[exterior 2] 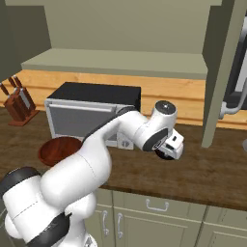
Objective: Pick up the bowls on the counter and stack them on top of one another in the open cabinet. Place the smaller bowl on top of the larger bowl.
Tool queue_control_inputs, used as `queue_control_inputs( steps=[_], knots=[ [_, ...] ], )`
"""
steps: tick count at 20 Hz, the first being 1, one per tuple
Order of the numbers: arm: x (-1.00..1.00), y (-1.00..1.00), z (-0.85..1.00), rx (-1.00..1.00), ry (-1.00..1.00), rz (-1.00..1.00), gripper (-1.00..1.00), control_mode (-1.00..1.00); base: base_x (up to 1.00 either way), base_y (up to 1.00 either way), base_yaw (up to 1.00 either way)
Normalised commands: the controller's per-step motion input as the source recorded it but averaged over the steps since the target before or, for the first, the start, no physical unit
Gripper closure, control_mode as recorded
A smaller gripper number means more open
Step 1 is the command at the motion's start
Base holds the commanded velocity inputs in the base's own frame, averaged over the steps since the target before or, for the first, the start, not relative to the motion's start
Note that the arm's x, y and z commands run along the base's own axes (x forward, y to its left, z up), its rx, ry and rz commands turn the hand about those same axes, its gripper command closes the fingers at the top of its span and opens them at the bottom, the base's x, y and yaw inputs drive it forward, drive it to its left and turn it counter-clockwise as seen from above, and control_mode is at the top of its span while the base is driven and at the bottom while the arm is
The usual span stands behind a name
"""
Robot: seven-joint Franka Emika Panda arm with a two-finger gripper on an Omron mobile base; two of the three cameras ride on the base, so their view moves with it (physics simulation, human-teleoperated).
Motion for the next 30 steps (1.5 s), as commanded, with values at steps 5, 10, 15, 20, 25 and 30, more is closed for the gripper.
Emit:
queue_control_inputs(
  steps=[5,10,15,20,25,30],
  knots=[
    [0.36,-0.48,-0.03,0.08,0.02,-0.01,-1.0,-1.0,0.0,0.0,0.0],
    [0.45,-0.31,-0.32,0.04,0.0,-0.01,-1.0,-1.0,0.0,0.0,0.0],
    [0.53,-0.1,-0.51,0.0,0.0,-0.05,-1.0,-1.0,0.0,0.0,0.0],
    [0.44,-0.08,-0.4,0.03,0.03,-0.05,-1.0,-1.0,0.0,0.0,0.0],
    [0.23,-0.28,-0.23,0.11,0.05,0.0,-1.0,-1.0,0.0,0.0,0.0],
    [0.3,-0.23,-0.18,0.09,0.1,0.0,-1.0,-1.0,0.0,0.0,0.0]
  ],
)
